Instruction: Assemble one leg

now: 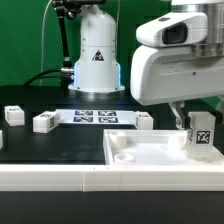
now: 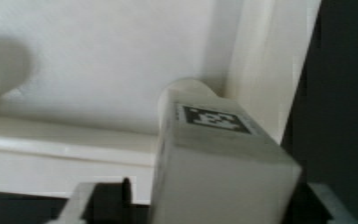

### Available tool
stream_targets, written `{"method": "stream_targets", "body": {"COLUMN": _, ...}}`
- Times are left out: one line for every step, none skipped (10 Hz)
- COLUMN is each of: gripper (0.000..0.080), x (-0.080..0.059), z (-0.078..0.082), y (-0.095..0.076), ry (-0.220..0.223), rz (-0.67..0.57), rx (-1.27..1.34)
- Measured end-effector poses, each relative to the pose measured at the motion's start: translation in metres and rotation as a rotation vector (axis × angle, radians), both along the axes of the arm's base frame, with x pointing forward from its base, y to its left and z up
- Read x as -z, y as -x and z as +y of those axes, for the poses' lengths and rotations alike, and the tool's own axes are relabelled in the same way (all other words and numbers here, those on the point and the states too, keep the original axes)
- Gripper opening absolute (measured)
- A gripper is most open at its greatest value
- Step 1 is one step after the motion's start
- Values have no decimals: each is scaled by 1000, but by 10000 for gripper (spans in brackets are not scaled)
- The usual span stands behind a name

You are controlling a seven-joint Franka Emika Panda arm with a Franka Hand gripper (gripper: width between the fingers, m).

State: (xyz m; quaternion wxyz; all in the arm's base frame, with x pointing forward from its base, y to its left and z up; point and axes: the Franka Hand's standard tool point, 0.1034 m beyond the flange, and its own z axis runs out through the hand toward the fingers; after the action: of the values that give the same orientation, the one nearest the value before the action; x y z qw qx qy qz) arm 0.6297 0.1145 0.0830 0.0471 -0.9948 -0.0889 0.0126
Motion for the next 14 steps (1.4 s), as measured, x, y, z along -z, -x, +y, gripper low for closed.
{"method": "stream_targets", "body": {"gripper": 290, "x": 0, "z": 0, "y": 0, "ry": 0, "rz": 0, "rx": 0}}
{"method": "stream_targets", "body": {"gripper": 290, "x": 0, "z": 0, "y": 0, "ry": 0, "rz": 0, "rx": 0}}
{"method": "stream_targets", "body": {"gripper": 291, "x": 0, "z": 0, "y": 0, "ry": 0, "rz": 0, "rx": 5}}
{"method": "stream_targets", "body": {"gripper": 291, "x": 0, "z": 0, "y": 0, "ry": 0, "rz": 2, "rx": 23}}
{"method": "stream_targets", "body": {"gripper": 291, "x": 0, "z": 0, "y": 0, "ry": 0, "rz": 1, "rx": 21}}
{"method": "stream_targets", "body": {"gripper": 291, "x": 0, "z": 1, "y": 0, "ry": 0, "rz": -2, "rx": 49}}
{"method": "stream_targets", "body": {"gripper": 291, "x": 1, "z": 2, "y": -2, "ry": 6, "rz": -2, "rx": 202}}
{"method": "stream_targets", "body": {"gripper": 291, "x": 1, "z": 2, "y": -2, "ry": 14, "rz": 4, "rx": 317}}
{"method": "stream_targets", "body": {"gripper": 291, "x": 2, "z": 1, "y": -2, "ry": 20, "rz": 13, "rx": 440}}
{"method": "stream_targets", "body": {"gripper": 291, "x": 2, "z": 0, "y": -3, "ry": 26, "rz": 23, "rx": 589}}
{"method": "stream_targets", "body": {"gripper": 292, "x": 3, "z": -2, "y": -4, "ry": 25, "rz": 26, "rx": 724}}
{"method": "stream_targets", "body": {"gripper": 292, "x": 3, "z": -2, "y": -4, "ry": 35, "rz": 37, "rx": 884}}
{"method": "stream_targets", "body": {"gripper": 292, "x": 3, "z": -3, "y": -3, "ry": 48, "rz": 44, "rx": 1019}}
{"method": "stream_targets", "body": {"gripper": 292, "x": 3, "z": -3, "y": -3, "ry": 49, "rz": 51, "rx": 1059}}
